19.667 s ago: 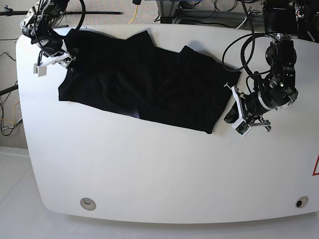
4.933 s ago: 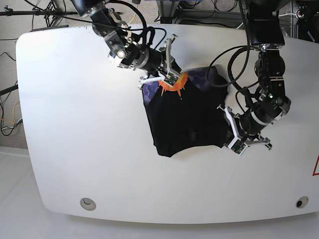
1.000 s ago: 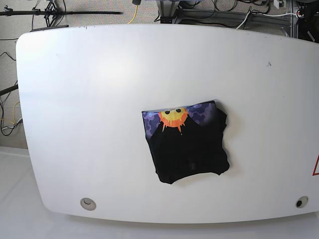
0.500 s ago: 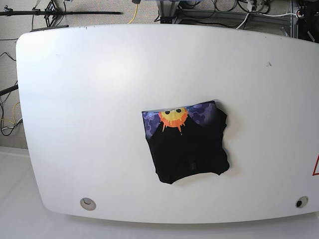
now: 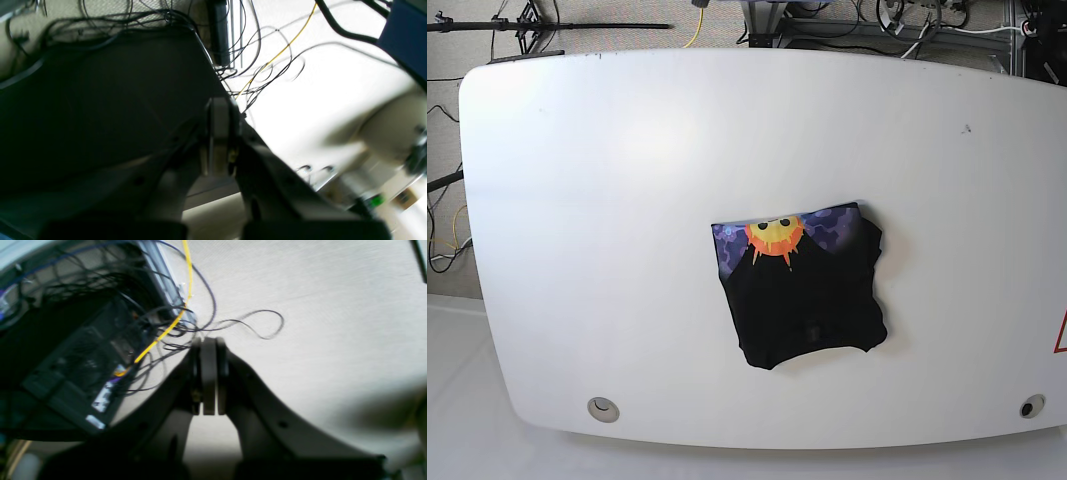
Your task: Fold the T-shirt properly
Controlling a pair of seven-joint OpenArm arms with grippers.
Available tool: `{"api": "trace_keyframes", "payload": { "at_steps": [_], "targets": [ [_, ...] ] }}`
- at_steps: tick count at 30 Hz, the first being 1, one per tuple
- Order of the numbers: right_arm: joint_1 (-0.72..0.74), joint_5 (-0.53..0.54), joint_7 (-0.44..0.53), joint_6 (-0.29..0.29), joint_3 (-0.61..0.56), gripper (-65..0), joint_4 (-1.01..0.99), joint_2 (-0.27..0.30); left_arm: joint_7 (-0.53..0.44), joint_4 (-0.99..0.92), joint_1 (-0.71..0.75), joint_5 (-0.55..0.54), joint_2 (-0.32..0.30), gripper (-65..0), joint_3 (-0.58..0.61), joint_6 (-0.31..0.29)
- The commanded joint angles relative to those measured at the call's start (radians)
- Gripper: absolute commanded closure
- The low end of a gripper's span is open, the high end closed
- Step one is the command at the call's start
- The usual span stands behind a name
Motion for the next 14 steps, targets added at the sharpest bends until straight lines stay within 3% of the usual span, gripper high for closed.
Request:
{"api": "trace_keyframes", "payload": {
  "at_steps": [1, 10, 14],
  "targets": [
    [0.007, -0.005, 0.004, 0.003, 0.002, 0.0, -0.029, 0.012, 0.0, -0.024, -0.025, 0.04, -0.006, 0.0, 0.018, -0.006],
    [0.043, -0.007, 0.004, 0.003, 0.002, 0.0, -0.13, 0.024, -0.002, -0.127, -0.098, 0.131, -0.006, 0.0, 0.083, -0.006],
    [0.044, -0.007, 0.004, 0.003, 0.002, 0.0, -0.132, 0.029, -0.002, -0.158, -0.108, 0.138, -0.006, 0.0, 0.118, 0.034]
  ]
}}
